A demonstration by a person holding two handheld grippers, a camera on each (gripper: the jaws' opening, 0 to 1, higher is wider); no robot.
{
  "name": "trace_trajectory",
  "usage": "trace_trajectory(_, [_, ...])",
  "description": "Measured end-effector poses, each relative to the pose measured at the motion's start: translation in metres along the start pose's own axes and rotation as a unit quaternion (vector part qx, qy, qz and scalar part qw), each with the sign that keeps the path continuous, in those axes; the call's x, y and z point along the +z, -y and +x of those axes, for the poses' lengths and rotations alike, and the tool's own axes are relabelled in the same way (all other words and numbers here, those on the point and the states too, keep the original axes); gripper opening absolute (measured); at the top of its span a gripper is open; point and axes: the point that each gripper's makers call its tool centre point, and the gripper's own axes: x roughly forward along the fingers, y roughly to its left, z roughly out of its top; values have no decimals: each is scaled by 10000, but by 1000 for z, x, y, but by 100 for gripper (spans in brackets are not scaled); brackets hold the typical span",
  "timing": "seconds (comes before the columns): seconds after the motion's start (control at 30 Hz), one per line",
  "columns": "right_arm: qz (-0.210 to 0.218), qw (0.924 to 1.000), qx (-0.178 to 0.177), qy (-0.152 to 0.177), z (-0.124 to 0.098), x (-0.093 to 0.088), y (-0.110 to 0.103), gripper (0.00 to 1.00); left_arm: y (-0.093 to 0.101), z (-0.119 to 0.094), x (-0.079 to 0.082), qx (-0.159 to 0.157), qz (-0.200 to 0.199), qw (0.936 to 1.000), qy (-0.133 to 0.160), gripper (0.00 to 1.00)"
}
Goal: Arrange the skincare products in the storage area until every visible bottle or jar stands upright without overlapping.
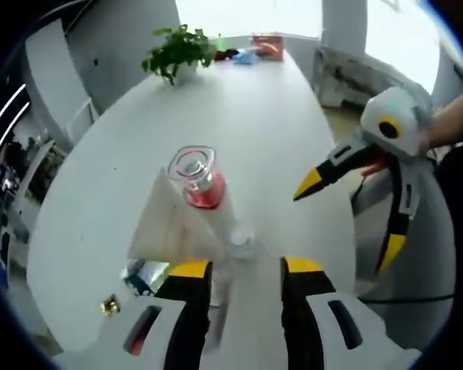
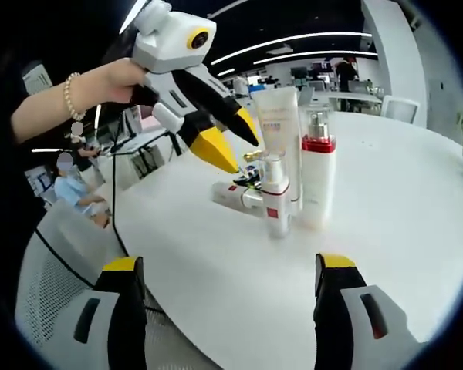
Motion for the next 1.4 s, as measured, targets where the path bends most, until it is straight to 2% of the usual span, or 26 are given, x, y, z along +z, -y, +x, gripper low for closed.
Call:
trace_trajectory(0.13, [-51, 10000, 15, -54, 0, -1, -2, 91, 2, -7, -12, 83, -186, 9998, -5, 45])
trace_trajectory(0.27, [-64, 9999, -1, -86, 0, -1, -2, 91, 6, -15, -27, 181, -465, 9988, -29, 54])
trace_trajectory(0.43, [-101, 9999, -108, -29, -2, 2, 0, 90, 7, -24, -50, 295, -732, 9968, -108, 60])
trace_trajectory(0.63, [-91, 9999, -109, -51, -2, 1, 0, 90, 15, -33, -74, 439, -1109, 9926, -212, 67])
trace_trajectory(0.93, [-73, 9999, -99, -94, -4, 1, -1, 89, 25, -45, -101, 601, -1547, 9857, -308, 77])
trace_trajectory(1.0, [-51, 9999, -103, -70, -3, 2, -1, 89, 30, -49, -104, 656, -1671, 9834, -269, 80])
trace_trajectory(1.1, [-81, 9998, -145, -98, -3, 0, 0, 93, 27, -54, -120, 781, -1914, 9781, -252, 83])
trace_trajectory(1.2, [-50, 9998, -140, -97, -3, 0, 0, 94, 34, -59, -128, 858, -2135, 9729, -213, 87])
trace_trajectory(1.27, [-89, 9997, -190, -132, -3, -2, 2, 97, 36, -61, -136, 879, -2255, 9700, -227, 87])
trace_trajectory(1.33, [-78, 9997, -196, -129, -2, -2, 2, 98, 40, -63, -147, 886, -2487, 9641, -290, 86])
trace_trajectory(1.4, [-65, 9996, -224, -133, -3, -2, 3, 99, 44, -65, -154, 902, -2627, 9604, -240, 86])
